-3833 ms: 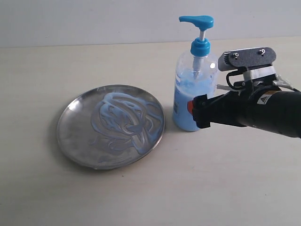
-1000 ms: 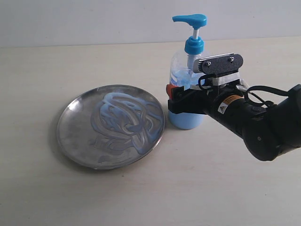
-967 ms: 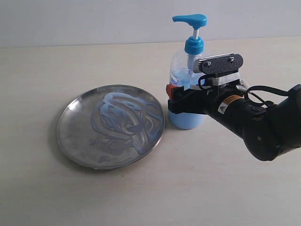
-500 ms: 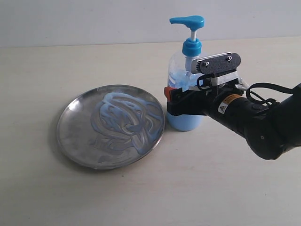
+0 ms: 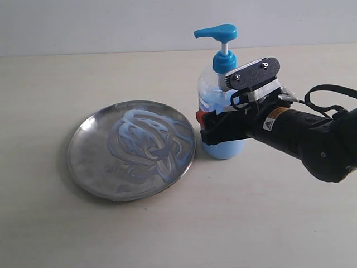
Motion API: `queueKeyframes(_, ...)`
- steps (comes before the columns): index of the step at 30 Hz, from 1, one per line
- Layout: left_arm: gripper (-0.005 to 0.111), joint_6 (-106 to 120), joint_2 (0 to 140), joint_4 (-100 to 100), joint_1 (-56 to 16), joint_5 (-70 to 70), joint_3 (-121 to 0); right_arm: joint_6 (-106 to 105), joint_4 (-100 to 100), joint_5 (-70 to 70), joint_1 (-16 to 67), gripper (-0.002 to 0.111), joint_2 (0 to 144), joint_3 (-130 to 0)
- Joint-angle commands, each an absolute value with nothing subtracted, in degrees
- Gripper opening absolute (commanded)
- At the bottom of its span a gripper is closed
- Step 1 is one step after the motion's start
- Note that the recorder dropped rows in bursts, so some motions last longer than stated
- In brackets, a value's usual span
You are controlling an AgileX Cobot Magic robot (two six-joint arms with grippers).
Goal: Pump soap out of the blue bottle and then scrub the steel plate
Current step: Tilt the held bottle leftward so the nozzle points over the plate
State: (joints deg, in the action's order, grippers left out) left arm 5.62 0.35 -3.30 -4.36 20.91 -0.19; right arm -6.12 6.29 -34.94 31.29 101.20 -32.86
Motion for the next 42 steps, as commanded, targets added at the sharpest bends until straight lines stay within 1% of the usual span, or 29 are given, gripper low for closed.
queueKeyframes(1, 0.000, 5.8, 0.0, -3.5, -4.6, 20.0, 0.0, -7.6, 5.4, -36.6, 31.3, 0.000, 100.1, -33.1)
queueKeyframes(8, 0.000, 5.8, 0.0, -3.5, -4.6, 20.0, 0.0, -7.9, 5.4, -34.7, 31.3, 0.000, 99.8, -33.1)
queueKeyframes(15, 0.000, 5.8, 0.0, -3.5, -4.6, 20.0, 0.0, -10.5, 6.5, -31.6, 31.3, 0.000, 96.6, -33.1)
queueKeyframes(19, 0.000, 5.8, 0.0, -3.5, -4.6, 20.0, 0.0, -10.5, 6.5, -25.2, 31.3, 0.000, 96.2, -36.3)
queueKeyframes(23, 0.000, 5.8, 0.0, -3.5, -4.6, 20.0, 0.0, -10.5, 6.5, -21.9, 31.3, 0.000, 96.2, -38.9)
queueKeyframes(35, 0.000, 5.8, 0.0, -3.5, -4.6, 20.0, 0.0, -15.9, 6.5, -20.5, 32.1, 0.000, 96.2, -39.9)
queueKeyframes(39, 0.000, 5.8, 0.0, -3.5, -4.6, 20.0, 0.0, -24.8, 13.9, -20.9, 35.1, 0.000, 96.2, -39.9)
queueKeyframes(42, 0.000, 5.8, 0.0, -3.5, -4.6, 20.0, 0.0, -31.9, 22.0, -21.2, 35.3, 0.000, 96.2, -39.9)
